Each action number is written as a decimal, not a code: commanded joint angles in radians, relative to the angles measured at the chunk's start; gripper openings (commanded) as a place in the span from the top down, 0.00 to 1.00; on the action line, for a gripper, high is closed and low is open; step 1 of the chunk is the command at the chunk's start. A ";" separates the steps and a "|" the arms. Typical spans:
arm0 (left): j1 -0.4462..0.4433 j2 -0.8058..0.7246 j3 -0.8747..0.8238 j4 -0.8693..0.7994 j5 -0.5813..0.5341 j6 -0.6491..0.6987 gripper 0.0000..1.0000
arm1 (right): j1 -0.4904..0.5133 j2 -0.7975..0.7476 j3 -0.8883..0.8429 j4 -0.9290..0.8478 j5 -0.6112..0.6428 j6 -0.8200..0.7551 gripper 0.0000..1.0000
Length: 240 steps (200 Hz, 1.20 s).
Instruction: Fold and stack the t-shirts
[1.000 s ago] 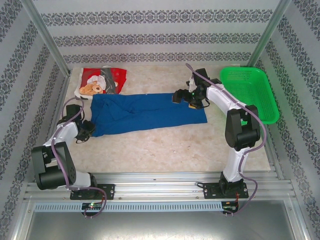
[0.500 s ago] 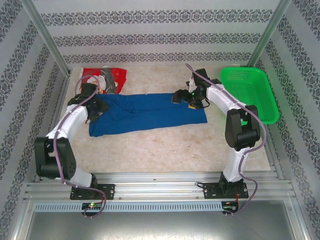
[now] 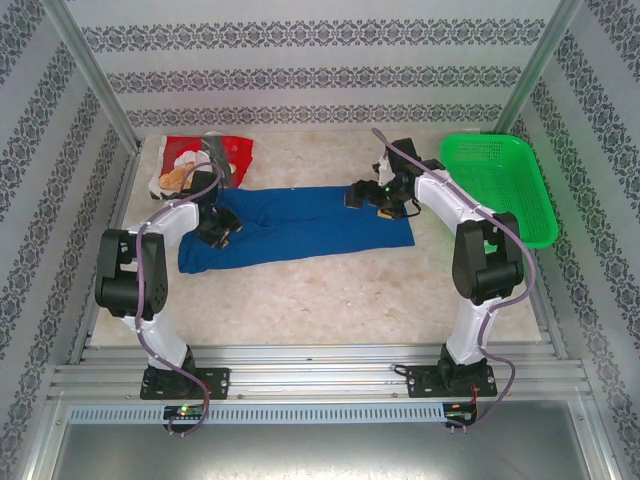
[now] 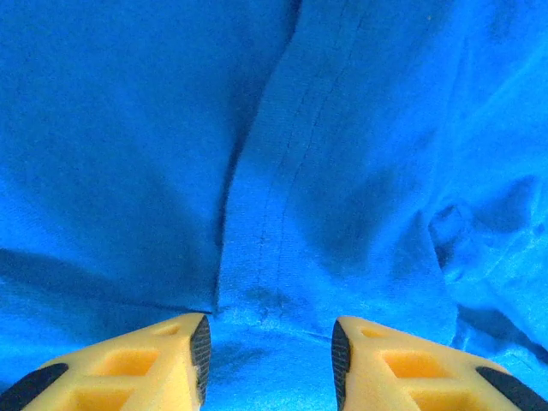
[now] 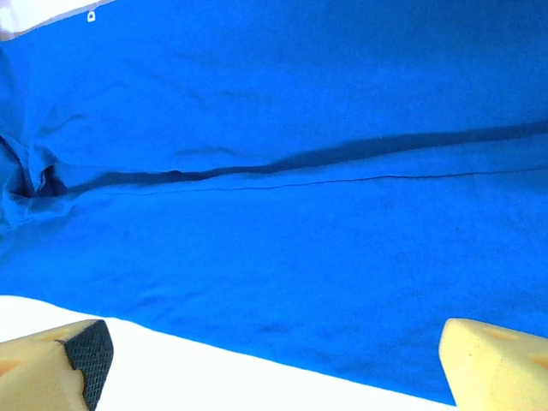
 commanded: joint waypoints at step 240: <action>-0.008 0.013 -0.023 0.044 0.009 -0.092 0.56 | -0.049 -0.040 -0.035 0.018 -0.027 -0.014 0.02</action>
